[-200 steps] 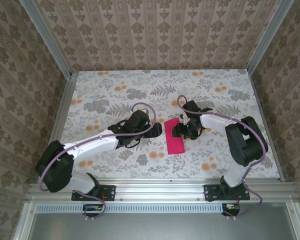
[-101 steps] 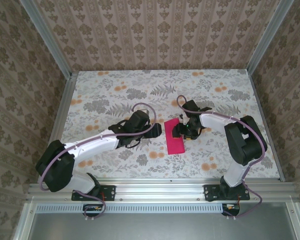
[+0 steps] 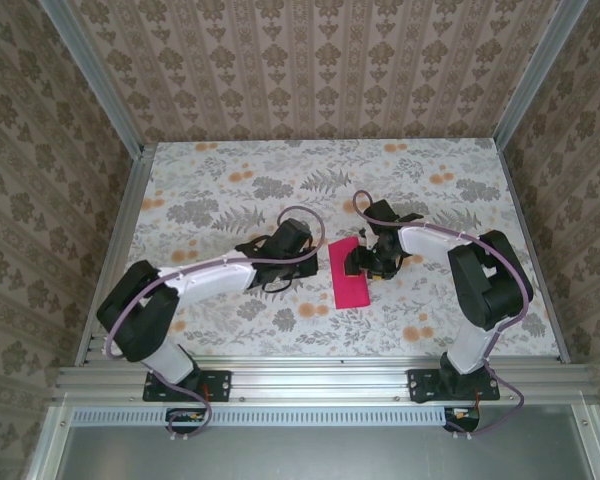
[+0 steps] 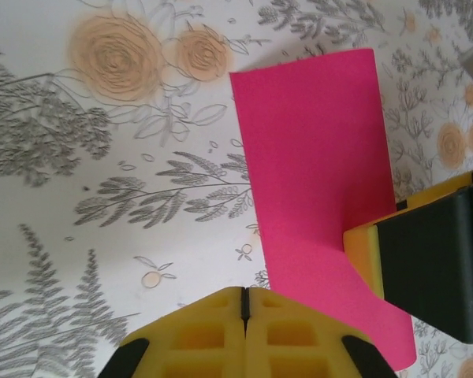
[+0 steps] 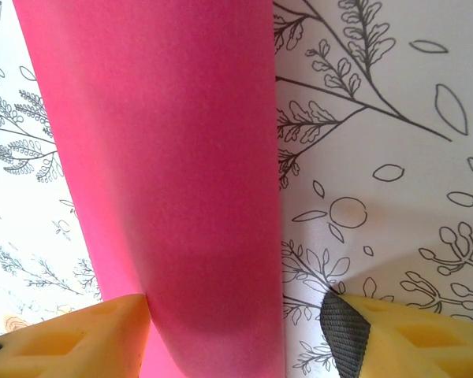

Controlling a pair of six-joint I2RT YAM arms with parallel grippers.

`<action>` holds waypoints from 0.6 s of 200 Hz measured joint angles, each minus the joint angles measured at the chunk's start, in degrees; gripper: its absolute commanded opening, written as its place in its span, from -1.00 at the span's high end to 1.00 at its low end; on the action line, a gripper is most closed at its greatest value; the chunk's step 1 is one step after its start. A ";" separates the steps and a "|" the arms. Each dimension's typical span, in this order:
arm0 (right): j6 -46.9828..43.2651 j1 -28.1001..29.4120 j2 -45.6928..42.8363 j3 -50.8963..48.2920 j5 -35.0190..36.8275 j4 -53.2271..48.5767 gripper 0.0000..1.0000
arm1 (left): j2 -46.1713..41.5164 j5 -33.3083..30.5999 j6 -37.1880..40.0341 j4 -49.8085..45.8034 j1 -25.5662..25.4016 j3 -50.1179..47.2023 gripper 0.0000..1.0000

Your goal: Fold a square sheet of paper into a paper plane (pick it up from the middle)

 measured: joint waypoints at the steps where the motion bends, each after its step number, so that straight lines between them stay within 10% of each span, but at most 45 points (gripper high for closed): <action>1: 0.00 0.00 0.00 0.00 0.00 0.00 -0.30 | 0.15 0.04 0.04 -0.02 -0.02 0.11 1.00; 120: 0.02 0.00 0.15 0.00 0.11 0.02 -0.30 | 15.61 9.18 -3.74 2.23 -0.98 10.32 1.00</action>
